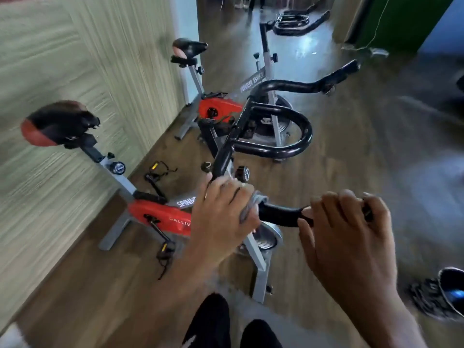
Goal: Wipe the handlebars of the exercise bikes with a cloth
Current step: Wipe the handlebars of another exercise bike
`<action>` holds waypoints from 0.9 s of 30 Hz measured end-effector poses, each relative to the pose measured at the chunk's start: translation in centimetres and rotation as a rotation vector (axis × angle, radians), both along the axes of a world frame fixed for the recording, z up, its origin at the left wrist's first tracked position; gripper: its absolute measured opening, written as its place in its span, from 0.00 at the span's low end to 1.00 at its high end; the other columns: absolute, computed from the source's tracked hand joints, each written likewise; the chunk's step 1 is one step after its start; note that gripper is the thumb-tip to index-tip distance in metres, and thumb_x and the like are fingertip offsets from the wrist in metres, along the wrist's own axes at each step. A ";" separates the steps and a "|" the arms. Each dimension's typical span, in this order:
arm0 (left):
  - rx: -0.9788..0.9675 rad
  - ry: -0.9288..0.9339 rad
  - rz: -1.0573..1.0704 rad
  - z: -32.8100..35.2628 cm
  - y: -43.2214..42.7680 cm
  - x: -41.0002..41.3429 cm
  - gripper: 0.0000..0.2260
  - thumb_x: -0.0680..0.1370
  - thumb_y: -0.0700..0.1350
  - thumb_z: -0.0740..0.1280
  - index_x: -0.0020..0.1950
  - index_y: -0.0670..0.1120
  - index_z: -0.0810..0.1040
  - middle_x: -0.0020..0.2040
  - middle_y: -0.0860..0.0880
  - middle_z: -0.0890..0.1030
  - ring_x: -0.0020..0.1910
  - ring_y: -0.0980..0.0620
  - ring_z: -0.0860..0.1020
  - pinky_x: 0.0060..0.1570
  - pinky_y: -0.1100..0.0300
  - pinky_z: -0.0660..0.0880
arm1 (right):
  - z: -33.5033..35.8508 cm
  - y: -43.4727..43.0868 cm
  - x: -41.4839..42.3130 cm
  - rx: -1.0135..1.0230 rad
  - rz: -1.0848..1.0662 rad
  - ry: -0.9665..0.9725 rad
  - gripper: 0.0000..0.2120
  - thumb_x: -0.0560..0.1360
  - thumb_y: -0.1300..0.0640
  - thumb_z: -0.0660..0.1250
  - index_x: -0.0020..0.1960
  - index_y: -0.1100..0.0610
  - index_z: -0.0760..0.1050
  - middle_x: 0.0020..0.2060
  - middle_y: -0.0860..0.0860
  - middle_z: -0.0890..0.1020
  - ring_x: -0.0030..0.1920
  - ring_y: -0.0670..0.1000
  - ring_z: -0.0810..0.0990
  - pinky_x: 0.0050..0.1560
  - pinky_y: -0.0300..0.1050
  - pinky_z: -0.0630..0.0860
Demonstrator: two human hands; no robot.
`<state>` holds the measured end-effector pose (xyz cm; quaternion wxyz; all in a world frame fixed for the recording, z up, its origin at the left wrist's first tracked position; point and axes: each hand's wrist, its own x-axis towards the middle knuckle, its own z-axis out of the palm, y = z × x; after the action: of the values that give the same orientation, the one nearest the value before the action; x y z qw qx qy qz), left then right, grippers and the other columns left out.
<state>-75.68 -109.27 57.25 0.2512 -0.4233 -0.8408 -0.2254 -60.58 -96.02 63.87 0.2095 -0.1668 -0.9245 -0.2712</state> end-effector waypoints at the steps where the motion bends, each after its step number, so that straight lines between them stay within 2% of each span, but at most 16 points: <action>1: -0.021 -0.038 0.007 -0.1 -0.9 -0.9 0.15 0.78 0.50 0.57 0.59 0.47 0.76 0.57 0.47 0.81 0.63 0.42 0.75 0.70 0.43 0.64 | 0.3 -0.1 -0.1 -0.010 -0.023 -0.043 0.13 0.78 0.51 0.57 0.45 0.59 0.75 0.42 0.55 0.77 0.50 0.59 0.72 0.56 0.55 0.65; 3: -0.068 -0.160 -0.006 0.1 -2.4 -2.6 0.19 0.79 0.50 0.54 0.67 0.46 0.72 0.70 0.46 0.73 0.72 0.39 0.66 0.72 0.42 0.60 | 0.9 -0.3 -0.3 -0.041 -0.053 -0.123 0.15 0.78 0.50 0.57 0.47 0.60 0.76 0.44 0.55 0.78 0.49 0.58 0.73 0.55 0.54 0.65; 5: -0.053 -0.401 -0.042 0.4 -2.8 -4.5 0.23 0.80 0.51 0.51 0.74 0.47 0.66 0.77 0.48 0.62 0.77 0.43 0.57 0.74 0.47 0.56 | 1.6 -0.5 -0.4 -0.078 -0.065 -0.190 0.15 0.77 0.49 0.60 0.48 0.61 0.76 0.44 0.56 0.78 0.48 0.58 0.74 0.53 0.53 0.65; 7: 0.017 -0.716 -0.093 1.2 -2.3 -6.1 0.25 0.81 0.53 0.49 0.78 0.48 0.60 0.78 0.54 0.55 0.78 0.52 0.51 0.77 0.54 0.52 | 2.1 -0.6 -0.5 -0.105 -0.077 -0.237 0.16 0.75 0.47 0.63 0.48 0.61 0.76 0.44 0.57 0.78 0.47 0.59 0.74 0.52 0.54 0.65; 9: 0.117 -0.888 -0.139 2.0 -1.5 -7.1 0.26 0.81 0.53 0.51 0.78 0.46 0.58 0.76 0.56 0.55 0.77 0.57 0.52 0.77 0.58 0.51 | 2.4 -0.6 -0.8 -0.123 -0.068 -0.244 0.16 0.74 0.47 0.65 0.47 0.61 0.77 0.43 0.57 0.78 0.47 0.59 0.74 0.51 0.54 0.64; 11: 0.190 -0.926 -0.144 2.6 -1.2 -6.6 0.23 0.82 0.47 0.53 0.77 0.43 0.59 0.76 0.53 0.56 0.76 0.59 0.54 0.76 0.64 0.51 | 2.3 -0.5 -0.9 -0.134 -0.053 -0.237 0.16 0.74 0.47 0.65 0.47 0.61 0.77 0.42 0.56 0.78 0.47 0.58 0.74 0.51 0.53 0.64; 13: 0.184 -0.859 -0.136 2.6 -1.3 -4.9 0.21 0.84 0.44 0.54 0.77 0.42 0.61 0.78 0.49 0.55 0.77 0.60 0.52 0.75 0.66 0.51 | 2.3 -0.5 -0.9 -0.133 -0.046 -0.243 0.17 0.77 0.47 0.59 0.47 0.60 0.76 0.43 0.55 0.78 0.48 0.58 0.73 0.51 0.53 0.64; 15: 0.106 -0.660 -0.127 2.0 -1.5 -3.1 0.20 0.83 0.45 0.53 0.74 0.39 0.66 0.78 0.45 0.56 0.78 0.52 0.56 0.76 0.58 0.55 | 2.3 -0.4 -0.9 -0.140 -0.043 -0.256 0.18 0.78 0.46 0.55 0.48 0.60 0.76 0.43 0.55 0.78 0.49 0.58 0.73 0.51 0.53 0.64; 17: -0.030 -0.554 -0.105 2.2 -1.2 -2.8 0.22 0.82 0.46 0.50 0.72 0.37 0.68 0.78 0.41 0.58 0.76 0.43 0.60 0.74 0.48 0.60 | 2.5 -0.4 -0.9 -0.152 -0.040 -0.251 0.17 0.78 0.46 0.58 0.48 0.60 0.76 0.43 0.55 0.78 0.48 0.58 0.73 0.51 0.53 0.64; 20: -0.170 -0.639 -0.033 4.1 0.7 -5.3 0.22 0.83 0.46 0.51 0.77 0.43 0.61 0.80 0.43 0.51 0.75 0.40 0.61 0.72 0.48 0.61 | 2.7 -0.5 -1.0 -0.158 -0.056 -0.225 0.17 0.75 0.45 0.64 0.45 0.60 0.76 0.41 0.55 0.78 0.46 0.57 0.74 0.50 0.53 0.64; 23: -0.237 -0.793 0.011 5.4 2.7 -8.4 0.26 0.83 0.47 0.53 0.80 0.50 0.49 0.81 0.46 0.46 0.74 0.37 0.62 0.71 0.47 0.63 | 2.6 -0.5 -1.2 -0.153 -0.060 -0.196 0.16 0.74 0.45 0.65 0.45 0.60 0.76 0.41 0.55 0.78 0.45 0.57 0.74 0.50 0.52 0.64; 27: -0.208 -0.807 -0.009 4.4 1.1 -6.8 0.33 0.79 0.46 0.62 0.80 0.50 0.49 0.81 0.48 0.45 0.76 0.40 0.58 0.73 0.46 0.61 | 2.2 -0.5 -1.2 -0.165 -0.045 -0.155 0.15 0.74 0.46 0.66 0.43 0.58 0.75 0.40 0.53 0.78 0.47 0.57 0.75 0.50 0.51 0.64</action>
<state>-82.46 -108.18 61.69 -0.1435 -0.3277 -0.8882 -0.2882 -61.74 -96.54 66.09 0.1167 -0.1825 -0.9532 -0.2110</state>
